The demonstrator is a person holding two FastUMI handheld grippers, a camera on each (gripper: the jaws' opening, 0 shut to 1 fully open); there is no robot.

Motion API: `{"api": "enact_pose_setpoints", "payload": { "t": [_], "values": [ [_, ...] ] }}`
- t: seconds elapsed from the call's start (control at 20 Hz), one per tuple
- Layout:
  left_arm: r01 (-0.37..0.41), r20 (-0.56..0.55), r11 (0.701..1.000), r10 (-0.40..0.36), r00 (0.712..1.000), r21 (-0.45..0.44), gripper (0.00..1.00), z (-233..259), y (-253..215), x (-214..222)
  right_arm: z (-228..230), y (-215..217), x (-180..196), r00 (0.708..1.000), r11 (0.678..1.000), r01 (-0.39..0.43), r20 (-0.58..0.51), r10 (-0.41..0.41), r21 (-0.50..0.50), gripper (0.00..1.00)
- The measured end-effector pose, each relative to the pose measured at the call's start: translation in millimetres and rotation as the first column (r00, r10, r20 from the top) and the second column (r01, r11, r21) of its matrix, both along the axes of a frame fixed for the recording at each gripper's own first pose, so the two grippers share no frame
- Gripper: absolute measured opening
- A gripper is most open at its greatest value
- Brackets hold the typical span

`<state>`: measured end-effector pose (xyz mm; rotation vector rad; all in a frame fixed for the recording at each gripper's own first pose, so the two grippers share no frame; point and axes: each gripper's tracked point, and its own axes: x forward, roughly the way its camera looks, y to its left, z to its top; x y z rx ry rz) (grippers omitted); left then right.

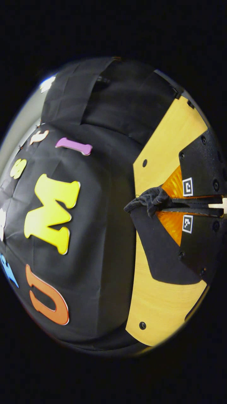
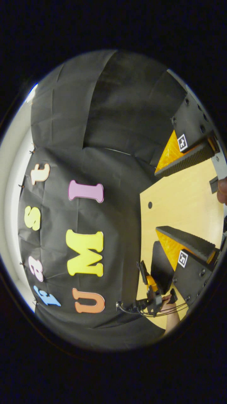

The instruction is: Grasp the waist and the cuffs of the jeans and fold them to make the two legs overlap; first hold the waist and fold one-third of the jeans toward the cuffs, then hold the cuffs and fold the remaining one-third in the same direction to finish folding.

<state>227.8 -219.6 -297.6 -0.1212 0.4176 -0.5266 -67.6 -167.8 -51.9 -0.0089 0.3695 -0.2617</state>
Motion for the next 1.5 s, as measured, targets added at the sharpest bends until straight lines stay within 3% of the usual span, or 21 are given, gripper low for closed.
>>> {"api": "enact_pose_setpoints", "payload": {
  "t": [0.2,0.4,0.6,0.75,0.95,1.2,1.3,1.45,1.5],
  "values": [
    [0.043,-0.057,0.990,-0.036,0.998,0.131,0.08,-62,-18,-16,-10,-15,-6,0.999,1.000,0.020,-0.026,-0.020,0.003,0.97],
    [0.029,-0.143,0.993,-0.012,0.990,0.115,0.14,-99,-29,-16,-21,-13,4,0.998,1.000,-0.012,-0.054,0.012,0.014,0.95],
    [0.016,-0.157,0.996,-0.003,0.988,0.085,0.36,-101,-36,-18,-24,-5,17,0.997,0.998,-0.051,-0.062,0.053,0.036,0.95],
    [0.004,-0.120,0.994,0.009,0.993,0.107,0.98,-87,-41,-18,-25,1,30,0.995,0.996,-0.080,-0.052,0.082,0.043,0.97],
    [-0.049,-0.083,0.998,0.051,0.995,0.031,1.00,-30,-33,-29,-24,31,56,0.988,0.987,-0.151,-0.011,0.152,0.056,0.96],
    [-0.196,0.052,0.981,0.196,0.979,0.004,1.00,75,24,-34,-5,93,100,0.960,0.961,-0.271,0.091,0.265,0.062,0.95],
    [-0.245,0.146,0.970,0.243,0.959,-0.006,0.99,124,53,-33,6,114,117,0.946,0.952,-0.302,0.139,0.293,0.047,0.96],
    [-0.345,0.265,0.938,0.344,0.901,-0.046,1.00,199,102,-42,22,147,133,0.927,0.944,-0.328,0.203,0.315,0.031,0.95],
    [-0.377,0.286,0.925,0.377,0.881,-0.058,1.00,216,117,-47,30,161,136,0.919,0.942,-0.334,0.233,0.319,0.027,0.99]
  ]
}}
